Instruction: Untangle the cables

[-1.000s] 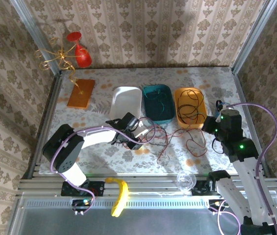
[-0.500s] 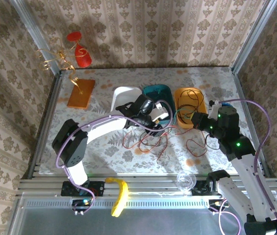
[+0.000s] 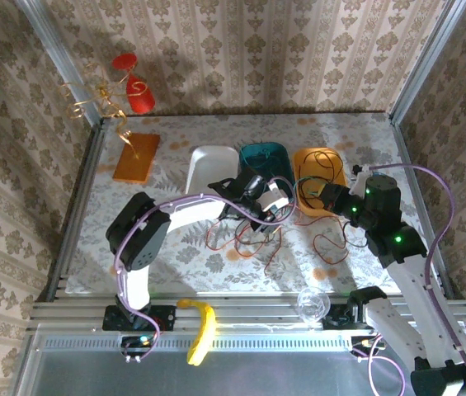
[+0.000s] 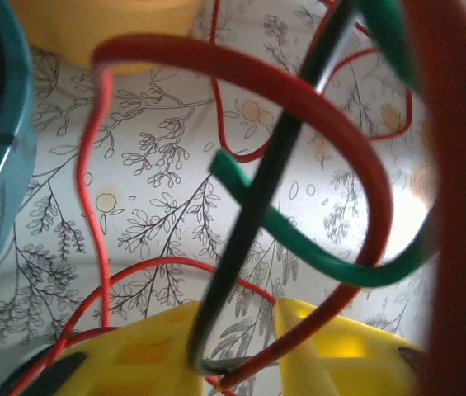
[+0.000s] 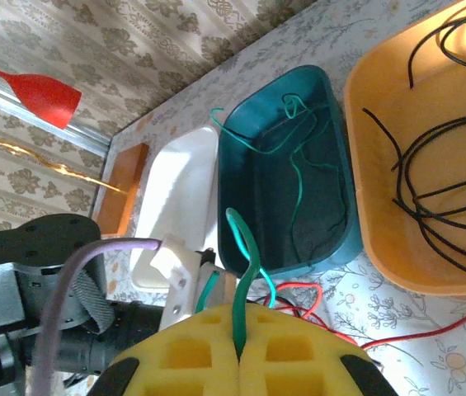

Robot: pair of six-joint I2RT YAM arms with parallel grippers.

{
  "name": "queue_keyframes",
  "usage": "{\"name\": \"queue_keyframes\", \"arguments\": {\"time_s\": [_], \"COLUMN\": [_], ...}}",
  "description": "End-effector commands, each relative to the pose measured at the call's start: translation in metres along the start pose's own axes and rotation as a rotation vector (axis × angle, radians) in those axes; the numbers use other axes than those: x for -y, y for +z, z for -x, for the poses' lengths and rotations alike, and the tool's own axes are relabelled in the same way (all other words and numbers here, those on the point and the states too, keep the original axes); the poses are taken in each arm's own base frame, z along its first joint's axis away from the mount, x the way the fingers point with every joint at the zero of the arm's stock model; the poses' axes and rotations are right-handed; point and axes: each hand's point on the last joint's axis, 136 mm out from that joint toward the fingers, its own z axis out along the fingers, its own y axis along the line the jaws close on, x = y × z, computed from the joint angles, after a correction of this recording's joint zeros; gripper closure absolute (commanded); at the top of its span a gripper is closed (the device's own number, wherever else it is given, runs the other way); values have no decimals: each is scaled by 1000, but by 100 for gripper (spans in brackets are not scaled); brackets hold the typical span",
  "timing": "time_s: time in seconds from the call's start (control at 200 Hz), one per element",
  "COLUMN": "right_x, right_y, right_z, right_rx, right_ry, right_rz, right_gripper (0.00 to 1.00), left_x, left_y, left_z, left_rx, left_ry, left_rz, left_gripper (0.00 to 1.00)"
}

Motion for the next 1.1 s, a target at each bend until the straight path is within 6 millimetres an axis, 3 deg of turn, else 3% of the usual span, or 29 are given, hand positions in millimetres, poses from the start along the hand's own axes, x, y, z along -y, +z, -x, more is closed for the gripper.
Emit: {"name": "queue_keyframes", "arguments": {"time_s": [0.0,0.015,0.215,0.48,0.785,0.845,0.905,1.015,1.095], "right_x": [-18,-18,7,85,105,103,90,45,14], "right_y": [-7,-7,-11,-52,-69,-63,-44,3,23], "right_z": [14,14,16,24,31,30,25,3,-12], "right_rx": [35,34,48,133,164,148,102,-23,-86], "right_ry": [4,4,-9,-18,-3,12,22,69,62], "right_rz": [57,55,-98,-573,-692,-657,-544,-209,-45], "right_gripper": [100,100,100,100,100,100,100,100,100], "left_x": [-4,-4,-13,-20,-16,-16,-15,-13,-12], "left_y": [2,2,-6,-29,-46,-46,-46,-43,-40], "left_z": [11,11,5,-25,-73,-79,-79,-70,-61], "left_rx": [44,45,58,32,-49,-60,-62,-46,-40], "left_ry": [-9,-10,-35,-96,-149,-151,-147,-130,-115], "left_rz": [-11,-10,54,111,148,149,147,143,135], "left_gripper": [97,100,100,100,100,100,100,100,100]}}
